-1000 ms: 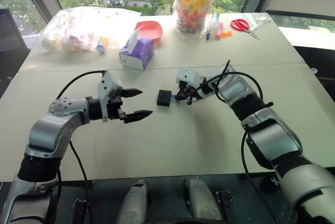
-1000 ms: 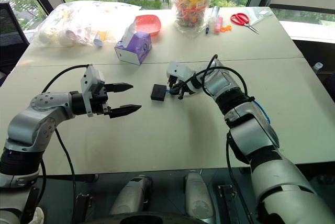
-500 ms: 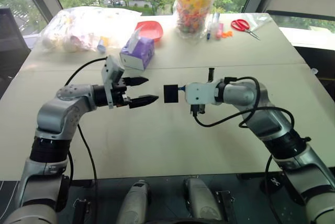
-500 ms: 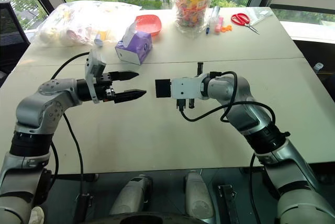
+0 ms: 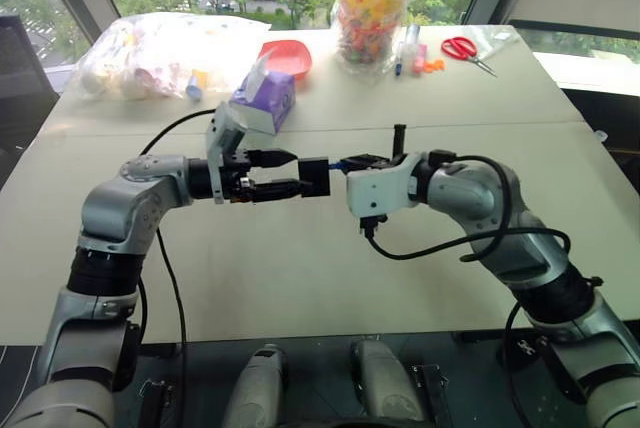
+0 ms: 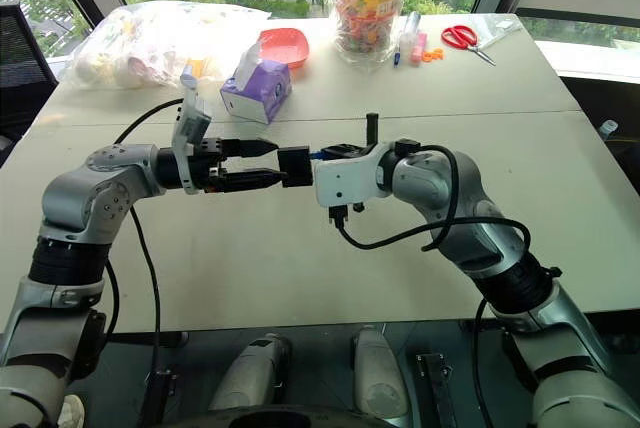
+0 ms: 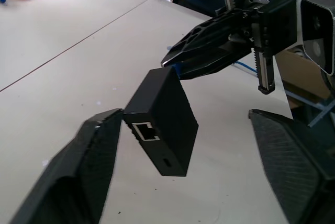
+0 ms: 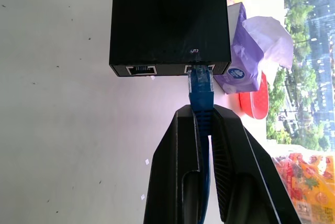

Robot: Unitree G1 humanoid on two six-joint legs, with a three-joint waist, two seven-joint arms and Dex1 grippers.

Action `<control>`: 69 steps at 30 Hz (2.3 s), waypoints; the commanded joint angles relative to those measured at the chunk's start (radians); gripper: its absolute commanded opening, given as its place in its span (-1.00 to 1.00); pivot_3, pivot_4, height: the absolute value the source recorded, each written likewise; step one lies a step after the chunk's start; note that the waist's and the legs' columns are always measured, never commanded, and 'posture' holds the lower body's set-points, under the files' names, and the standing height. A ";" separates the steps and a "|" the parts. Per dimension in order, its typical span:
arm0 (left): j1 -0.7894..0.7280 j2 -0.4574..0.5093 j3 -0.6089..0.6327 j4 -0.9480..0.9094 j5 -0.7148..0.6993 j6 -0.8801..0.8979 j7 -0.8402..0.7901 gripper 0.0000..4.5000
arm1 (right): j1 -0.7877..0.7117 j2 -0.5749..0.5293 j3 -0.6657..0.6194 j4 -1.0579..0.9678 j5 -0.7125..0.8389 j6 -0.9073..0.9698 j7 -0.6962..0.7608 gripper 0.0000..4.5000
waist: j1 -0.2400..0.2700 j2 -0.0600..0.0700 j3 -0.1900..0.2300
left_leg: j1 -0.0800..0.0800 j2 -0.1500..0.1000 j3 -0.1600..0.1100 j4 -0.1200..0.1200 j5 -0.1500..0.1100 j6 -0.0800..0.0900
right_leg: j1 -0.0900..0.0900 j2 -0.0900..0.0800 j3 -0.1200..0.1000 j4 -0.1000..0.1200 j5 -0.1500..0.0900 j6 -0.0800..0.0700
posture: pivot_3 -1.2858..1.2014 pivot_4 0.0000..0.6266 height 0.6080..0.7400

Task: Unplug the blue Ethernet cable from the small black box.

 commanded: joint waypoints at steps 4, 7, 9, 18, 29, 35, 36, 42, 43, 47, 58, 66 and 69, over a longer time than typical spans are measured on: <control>-0.028 -0.028 -0.010 -0.006 0.000 -0.023 -0.015 -0.73 | -0.026 0.012 -0.035 -0.075 0.009 -0.025 0.001 -1.00 | 0.001 0.000 0.000 | 0.000 0.000 0.000 0.000 0.000 0.000 | 0.000 0.000 0.000 0.000 0.000 0.000 | 0.03 -0.52 1.00; -0.032 -0.037 -0.011 0.004 0.007 -0.025 -0.018 -0.98 | -0.032 0.019 -0.042 -0.078 0.010 -0.022 0.006 -1.00 | 0.001 0.000 0.000 | 0.000 0.000 0.000 0.000 0.000 0.000 | 0.000 0.000 0.000 0.000 0.000 0.000 | 0.03 -0.52 1.00; -0.035 -0.039 -0.011 0.008 0.010 -0.025 -0.018 -0.98 | -0.034 0.022 -0.048 -0.076 0.008 -0.021 0.007 -1.00 | 0.001 0.000 0.000 | 0.000 0.000 0.000 0.000 0.000 0.000 | 0.000 0.000 0.000 0.000 0.000 0.000 | 0.03 -0.52 1.00; -0.050 -0.030 0.011 0.026 -0.012 0.012 -0.024 -0.62 | -0.031 0.018 -0.067 -0.064 0.004 -0.017 0.014 -1.00 | 0.001 0.000 0.000 | 0.000 0.000 0.000 0.000 0.000 0.000 | 0.000 0.000 0.000 0.000 0.000 0.000 | 0.03 -0.52 1.00; -0.040 -0.022 0.010 0.005 0.001 0.002 -0.012 0.96 | -0.042 0.017 -0.069 -0.057 0.009 -0.015 0.020 -1.00 | 0.001 0.000 0.000 | 0.000 0.000 0.000 0.000 0.000 0.000 | 0.000 0.000 0.000 0.000 0.000 0.000 | 0.03 -0.52 1.00; -0.051 -0.059 0.007 0.030 -0.008 -0.001 -0.005 0.96 | -0.055 0.031 -0.063 -0.084 0.017 0.002 0.031 -1.00 | 0.001 0.000 0.000 | 0.000 0.000 0.000 0.000 0.000 0.000 | 0.000 0.000 0.000 0.000 0.000 0.000 | 0.03 -0.52 1.00; -0.057 -0.071 0.007 0.041 -0.007 -0.002 -0.002 0.96 | -0.054 0.033 -0.061 -0.090 0.018 0.003 0.034 -1.00 | 0.001 0.000 0.000 | 0.000 0.000 0.000 0.000 0.000 0.000 | 0.000 0.000 0.000 0.000 0.000 0.000 | 0.03 -0.52 1.00; -0.080 -0.109 0.008 0.086 0.001 -0.008 -0.001 -0.02 | -0.042 0.041 -0.057 -0.123 0.031 0.018 0.056 -1.00 | 0.001 0.000 0.000 | 0.000 0.000 0.000 0.000 0.000 0.000 | 0.000 0.000 0.000 0.000 0.000 0.000 | 0.03 -0.52 1.00; -0.082 -0.113 0.005 0.092 0.005 -0.012 -0.003 -0.23 | -0.043 0.041 -0.057 -0.125 0.032 0.020 0.058 -1.00 | 0.001 0.000 0.000 | 0.000 0.000 0.000 0.000 0.000 0.000 | 0.000 0.000 0.000 0.000 0.000 0.000 | 0.03 -0.52 1.00; -0.084 -0.121 0.004 0.100 0.010 -0.017 -0.010 -0.76 | -0.046 0.038 -0.060 -0.123 0.030 0.023 0.059 -1.00 | 0.000 0.000 0.000 | 0.000 0.000 0.000 0.000 0.000 0.000 | 0.000 0.000 0.000 0.000 0.000 0.000 | 0.03 -0.52 1.00; -0.091 -0.081 -0.010 0.107 0.023 -0.018 -0.066 -0.76 | -0.068 0.190 -0.264 -0.245 0.474 0.781 0.230 0.23 | 0.002 0.000 0.000 | 0.000 0.000 -0.001 0.000 0.000 0.000 | 0.000 0.000 0.000 0.001 0.000 0.000 | 0.03 -0.52 1.00; -0.081 -0.007 -0.030 0.060 -0.009 0.037 -0.173 -0.76 | -0.179 0.289 -0.479 -0.150 0.768 1.297 0.178 0.99 | 0.001 0.000 0.000 | 0.000 0.000 -0.001 0.000 0.000 0.000 | 0.001 0.000 0.000 0.001 0.000 0.000 | 0.03 -0.52 1.00; -0.078 0.014 -0.033 0.038 -0.027 0.059 -0.203 -0.76 | -0.205 0.303 -0.514 -0.102 0.831 1.358 0.143 0.99 | 0.000 0.000 0.000 | 0.000 0.000 -0.001 0.000 0.000 0.000 | 0.000 0.000 0.000 0.001 0.000 0.000 | 0.03 -0.52 1.00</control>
